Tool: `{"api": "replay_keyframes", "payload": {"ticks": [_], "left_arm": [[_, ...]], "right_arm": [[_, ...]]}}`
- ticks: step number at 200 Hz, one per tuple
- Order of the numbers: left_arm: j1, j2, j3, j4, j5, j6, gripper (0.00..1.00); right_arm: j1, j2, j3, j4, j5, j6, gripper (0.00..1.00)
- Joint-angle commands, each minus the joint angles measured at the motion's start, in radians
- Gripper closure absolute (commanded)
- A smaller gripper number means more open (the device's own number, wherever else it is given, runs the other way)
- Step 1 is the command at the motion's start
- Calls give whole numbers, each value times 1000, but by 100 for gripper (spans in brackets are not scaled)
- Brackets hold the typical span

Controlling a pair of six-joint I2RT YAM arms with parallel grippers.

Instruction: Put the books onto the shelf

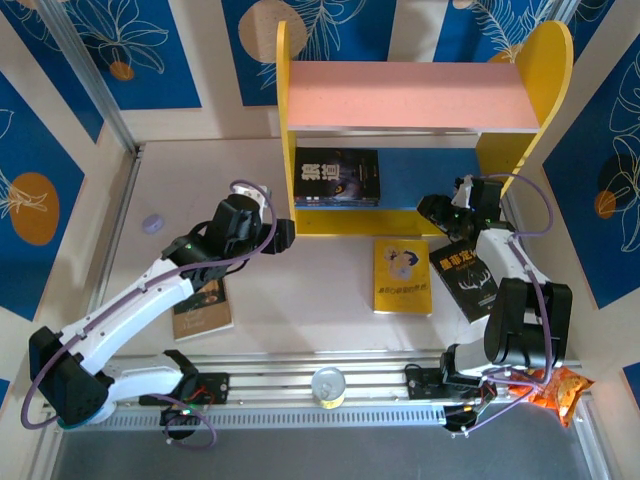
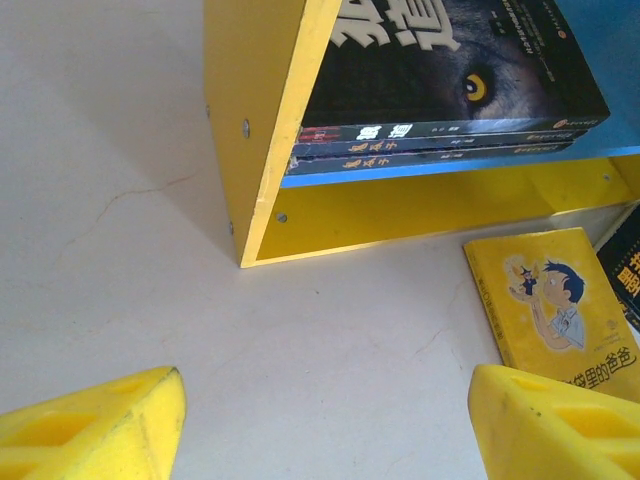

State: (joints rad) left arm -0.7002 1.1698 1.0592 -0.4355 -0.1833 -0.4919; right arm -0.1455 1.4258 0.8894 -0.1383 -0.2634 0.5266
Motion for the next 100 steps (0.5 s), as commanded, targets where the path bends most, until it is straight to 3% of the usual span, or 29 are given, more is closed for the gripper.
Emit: {"api": "replay_keyframes", "payload": {"ticks": [1,100], "left_arm": [[12,5,37,-15,12,3,26],[12,5,42,-33,19,10,26]], "right_arm": [[4,45,60,97,3,-17,57],[7,36,51,79,-23,-13,57]]}}
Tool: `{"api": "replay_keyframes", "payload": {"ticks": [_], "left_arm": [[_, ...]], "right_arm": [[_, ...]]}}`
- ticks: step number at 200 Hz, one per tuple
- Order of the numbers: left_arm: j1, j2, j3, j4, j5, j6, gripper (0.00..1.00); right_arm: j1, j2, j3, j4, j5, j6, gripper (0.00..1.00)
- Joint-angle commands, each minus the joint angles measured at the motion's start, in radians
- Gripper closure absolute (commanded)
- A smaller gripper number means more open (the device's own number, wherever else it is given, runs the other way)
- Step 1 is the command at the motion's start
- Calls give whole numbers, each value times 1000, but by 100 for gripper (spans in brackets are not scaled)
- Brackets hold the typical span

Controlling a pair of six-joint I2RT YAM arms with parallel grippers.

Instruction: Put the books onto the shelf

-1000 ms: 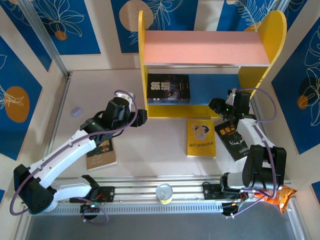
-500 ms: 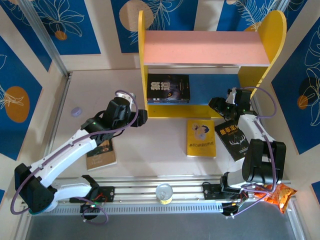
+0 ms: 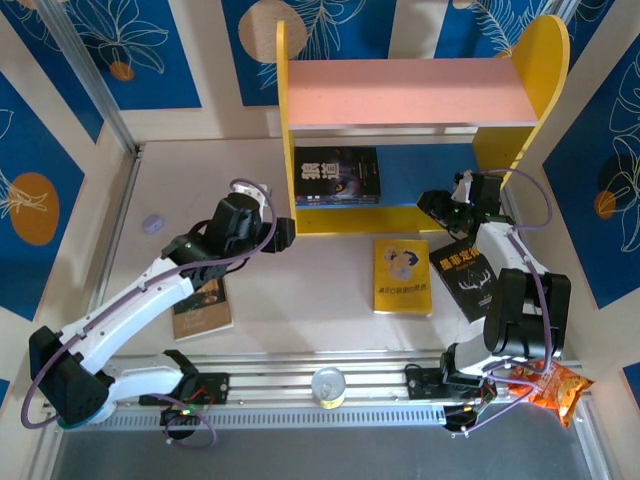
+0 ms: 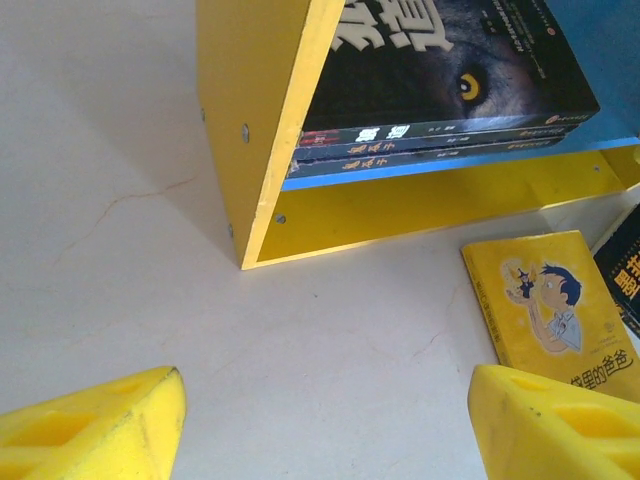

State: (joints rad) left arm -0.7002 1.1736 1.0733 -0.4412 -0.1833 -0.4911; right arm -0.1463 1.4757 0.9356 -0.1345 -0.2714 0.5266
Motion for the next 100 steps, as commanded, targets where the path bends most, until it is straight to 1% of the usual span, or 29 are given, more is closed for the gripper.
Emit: {"api": "replay_keyframes", "payload": {"ticks": [1,41,76,100], "left_arm": [[12,1,27,-28,19,9,26],[12,-2,-23,-37,22,-4,26],[13,12,-87,-18,55,-35,26],[12,22,-127,8,85,-62,28]], "right_arm": [[8,-16,2,74,-15,-13,57],[24,-136,-93,-1,15,-19,57],[84,-247,-183,-117,120,-32,56],[91,-302,-241,-173,167,-30,55]]}}
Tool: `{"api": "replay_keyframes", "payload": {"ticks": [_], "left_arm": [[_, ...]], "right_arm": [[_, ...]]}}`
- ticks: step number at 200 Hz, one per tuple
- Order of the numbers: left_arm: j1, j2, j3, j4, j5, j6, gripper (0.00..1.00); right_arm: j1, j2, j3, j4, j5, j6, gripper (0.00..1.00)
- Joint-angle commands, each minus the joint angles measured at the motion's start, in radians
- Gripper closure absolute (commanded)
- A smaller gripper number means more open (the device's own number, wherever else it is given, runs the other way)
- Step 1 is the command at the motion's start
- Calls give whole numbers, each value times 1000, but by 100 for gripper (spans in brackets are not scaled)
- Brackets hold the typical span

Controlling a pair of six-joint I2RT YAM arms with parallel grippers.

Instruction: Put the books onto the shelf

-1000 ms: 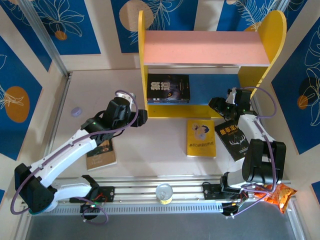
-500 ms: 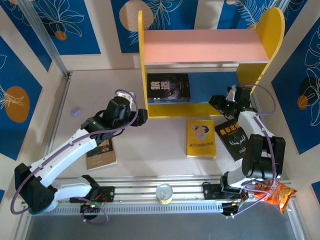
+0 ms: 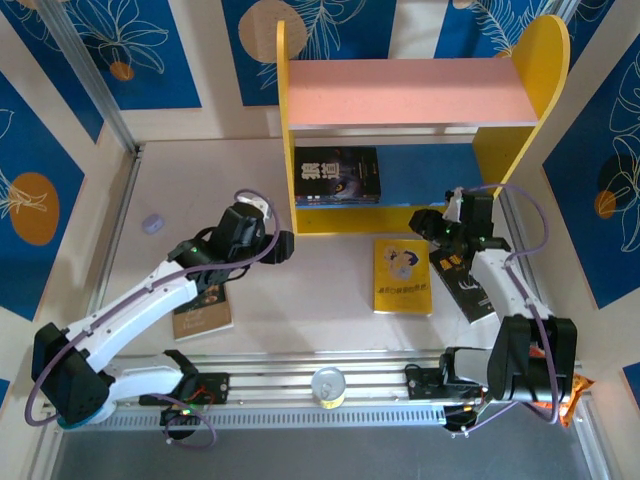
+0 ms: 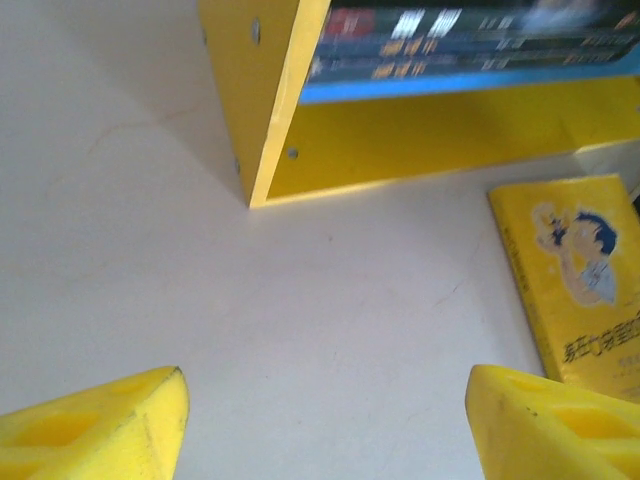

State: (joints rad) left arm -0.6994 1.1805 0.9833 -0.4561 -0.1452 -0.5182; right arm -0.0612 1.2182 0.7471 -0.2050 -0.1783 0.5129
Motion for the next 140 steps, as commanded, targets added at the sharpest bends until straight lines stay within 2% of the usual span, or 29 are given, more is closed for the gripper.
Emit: {"api": "replay_keyframes", "payload": {"ticks": [1,15,32,52,99,140], "left_arm": [[11,16,-40,25,48,-35,28],[11,14,-67,48,69,-45,28],[11,7,-102,77,76,-56,28],[12,4,-123,100,91,-71,29],[11,-15,-187,175,124,-138,29],[11,-16,-203,202,134,-151,30]], "right_arm": [[6,-45,-54,-105,75,-16,55],[6,-59,-74,-142,106,-9,55],[8,-68,-107,-155,125,11,45],[11,-59,-128,-170,137,29,41],[20,-21,-113,-219,196,54,34],[23,39,-78,-249,197,57,33]]}}
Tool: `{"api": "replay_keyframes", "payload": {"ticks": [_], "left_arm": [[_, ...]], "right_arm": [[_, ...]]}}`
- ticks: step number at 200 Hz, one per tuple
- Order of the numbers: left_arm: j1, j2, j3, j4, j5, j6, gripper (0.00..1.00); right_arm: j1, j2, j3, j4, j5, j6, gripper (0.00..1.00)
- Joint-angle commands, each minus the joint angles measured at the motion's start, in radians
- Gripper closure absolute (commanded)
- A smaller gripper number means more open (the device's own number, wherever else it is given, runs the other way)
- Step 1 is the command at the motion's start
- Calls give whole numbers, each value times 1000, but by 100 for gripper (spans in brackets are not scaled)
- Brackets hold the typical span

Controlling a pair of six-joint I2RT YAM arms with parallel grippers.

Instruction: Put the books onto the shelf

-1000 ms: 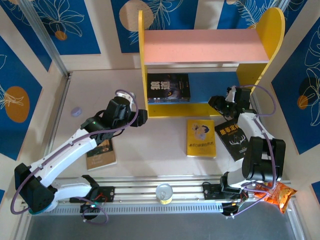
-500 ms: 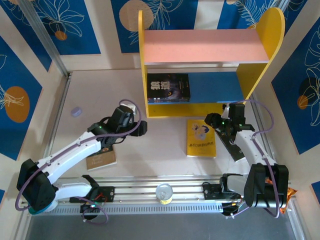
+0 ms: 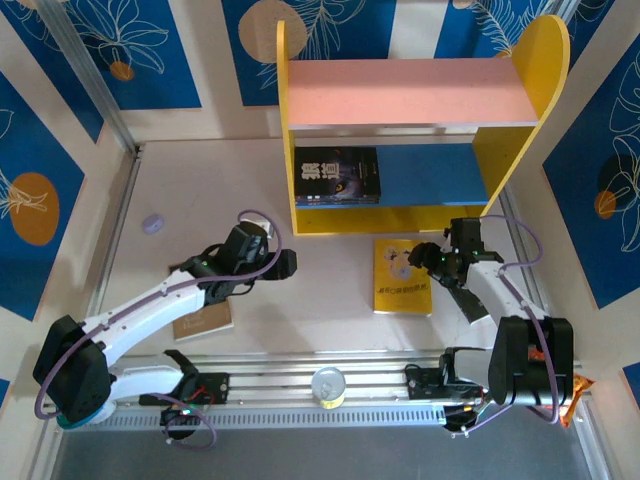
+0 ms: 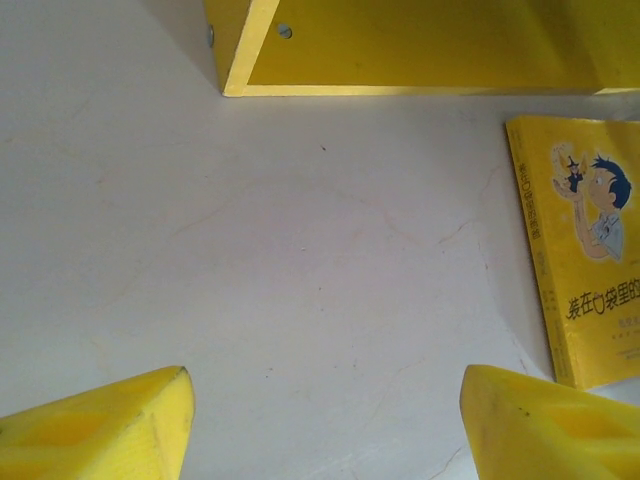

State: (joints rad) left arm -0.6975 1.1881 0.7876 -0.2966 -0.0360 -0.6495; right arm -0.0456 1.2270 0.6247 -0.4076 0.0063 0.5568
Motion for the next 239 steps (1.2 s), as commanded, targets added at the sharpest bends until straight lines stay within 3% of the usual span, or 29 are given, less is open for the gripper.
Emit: {"api": "replay_keyframes", "payload": {"ticks": [1,63,167,191,239], "left_arm": [[10,-24,-7,42,25,-20,30],[9,-13,6,22,22,1,30],[7,-6,6,27,55,-5,30],[4,2,5,30,66,-8,31],[-1,-5,-4,25,65,-12,30]], "right_arm": [[7,32,46,-46,10,13,33],[61,121,103,-75,-39,-2,34],[323,82,66,51,-168,180,35],[354,72,100,16,-132,166,35],[321,14,154,-151,20,67,33]]}}
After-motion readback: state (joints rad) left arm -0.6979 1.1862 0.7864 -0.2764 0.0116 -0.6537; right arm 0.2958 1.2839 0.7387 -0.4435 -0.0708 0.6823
